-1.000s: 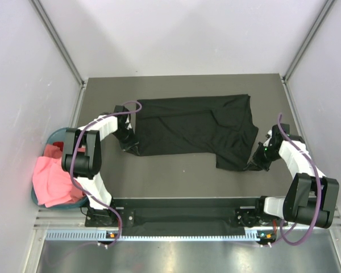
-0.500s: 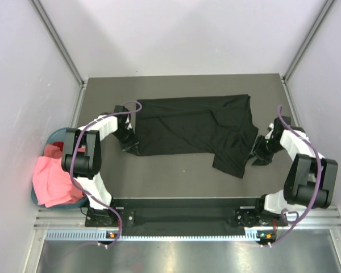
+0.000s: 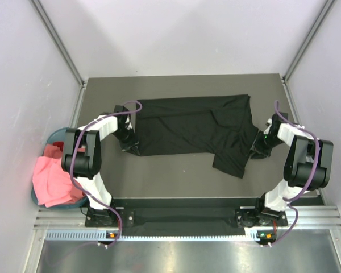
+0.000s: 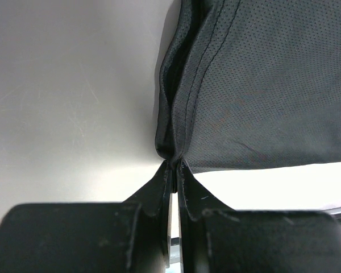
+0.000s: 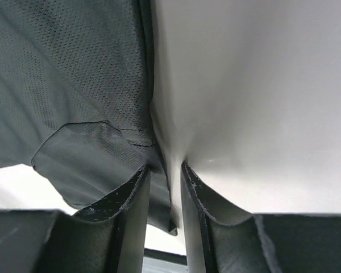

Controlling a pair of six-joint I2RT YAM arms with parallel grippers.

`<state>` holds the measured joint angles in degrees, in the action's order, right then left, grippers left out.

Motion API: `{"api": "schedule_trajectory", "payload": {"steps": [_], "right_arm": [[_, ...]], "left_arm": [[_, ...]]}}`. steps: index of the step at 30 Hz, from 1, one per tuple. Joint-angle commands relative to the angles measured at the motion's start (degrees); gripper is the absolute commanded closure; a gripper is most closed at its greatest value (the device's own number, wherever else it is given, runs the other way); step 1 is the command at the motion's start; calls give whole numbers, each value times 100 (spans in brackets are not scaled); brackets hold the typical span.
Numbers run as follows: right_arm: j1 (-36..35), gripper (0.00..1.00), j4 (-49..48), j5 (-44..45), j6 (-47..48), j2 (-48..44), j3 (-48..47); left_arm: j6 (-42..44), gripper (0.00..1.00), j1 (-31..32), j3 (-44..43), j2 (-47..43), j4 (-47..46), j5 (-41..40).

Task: Fold and stack the t-shirts
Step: Fold the tshirt

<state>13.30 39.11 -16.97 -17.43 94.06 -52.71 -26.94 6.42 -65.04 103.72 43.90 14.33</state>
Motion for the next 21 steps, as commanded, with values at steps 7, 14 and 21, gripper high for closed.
{"api": "schedule_trajectory", "payload": {"steps": [7, 14, 21], "right_arm": [[59, 74, -466, 159, 170, 262, -187], [50, 100, -519, 212, 91, 324, -161], [102, 100, -387, 590, 12, 148, 67]], "left_arm": [[84, 100, 0, -123, -133, -30, 79], [31, 100, -9, -36, -63, -30, 18], [-57, 100, -17, 96, -142, -48, -176]]}}
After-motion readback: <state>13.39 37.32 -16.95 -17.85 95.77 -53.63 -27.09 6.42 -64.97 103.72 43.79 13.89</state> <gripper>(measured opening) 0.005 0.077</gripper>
